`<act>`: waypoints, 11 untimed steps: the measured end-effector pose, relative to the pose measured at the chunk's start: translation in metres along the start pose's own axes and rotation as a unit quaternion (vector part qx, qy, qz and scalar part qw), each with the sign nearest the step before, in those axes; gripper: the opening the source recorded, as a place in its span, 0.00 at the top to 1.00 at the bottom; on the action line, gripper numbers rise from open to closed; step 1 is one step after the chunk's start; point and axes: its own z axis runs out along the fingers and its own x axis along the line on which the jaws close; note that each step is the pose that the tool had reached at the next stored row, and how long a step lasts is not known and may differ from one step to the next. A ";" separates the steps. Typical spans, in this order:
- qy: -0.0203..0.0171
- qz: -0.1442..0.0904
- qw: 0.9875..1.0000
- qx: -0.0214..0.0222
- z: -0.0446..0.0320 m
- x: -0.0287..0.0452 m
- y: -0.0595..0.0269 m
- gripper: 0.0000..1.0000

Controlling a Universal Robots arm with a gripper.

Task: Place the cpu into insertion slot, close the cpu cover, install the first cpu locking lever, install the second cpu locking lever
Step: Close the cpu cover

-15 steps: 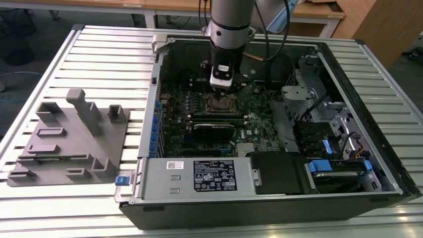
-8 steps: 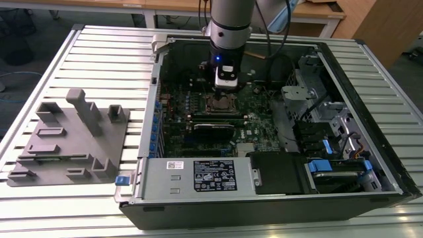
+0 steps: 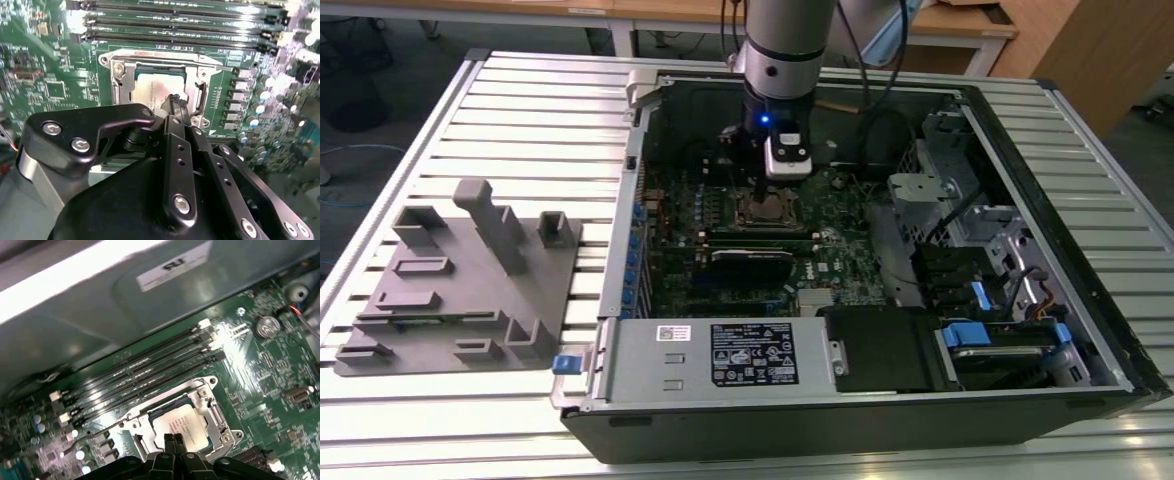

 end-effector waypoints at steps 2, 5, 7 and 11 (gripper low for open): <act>0.000 -0.019 1.000 0.000 0.0001 0.0000 0.0000 0.89; 0.001 -0.045 0.999 0.000 0.0003 0.0000 0.0000 0.89; 0.001 -0.063 0.998 0.000 0.0004 0.0000 0.0000 0.89; 0.002 -0.100 0.995 0.000 0.0006 0.0000 0.0000 0.89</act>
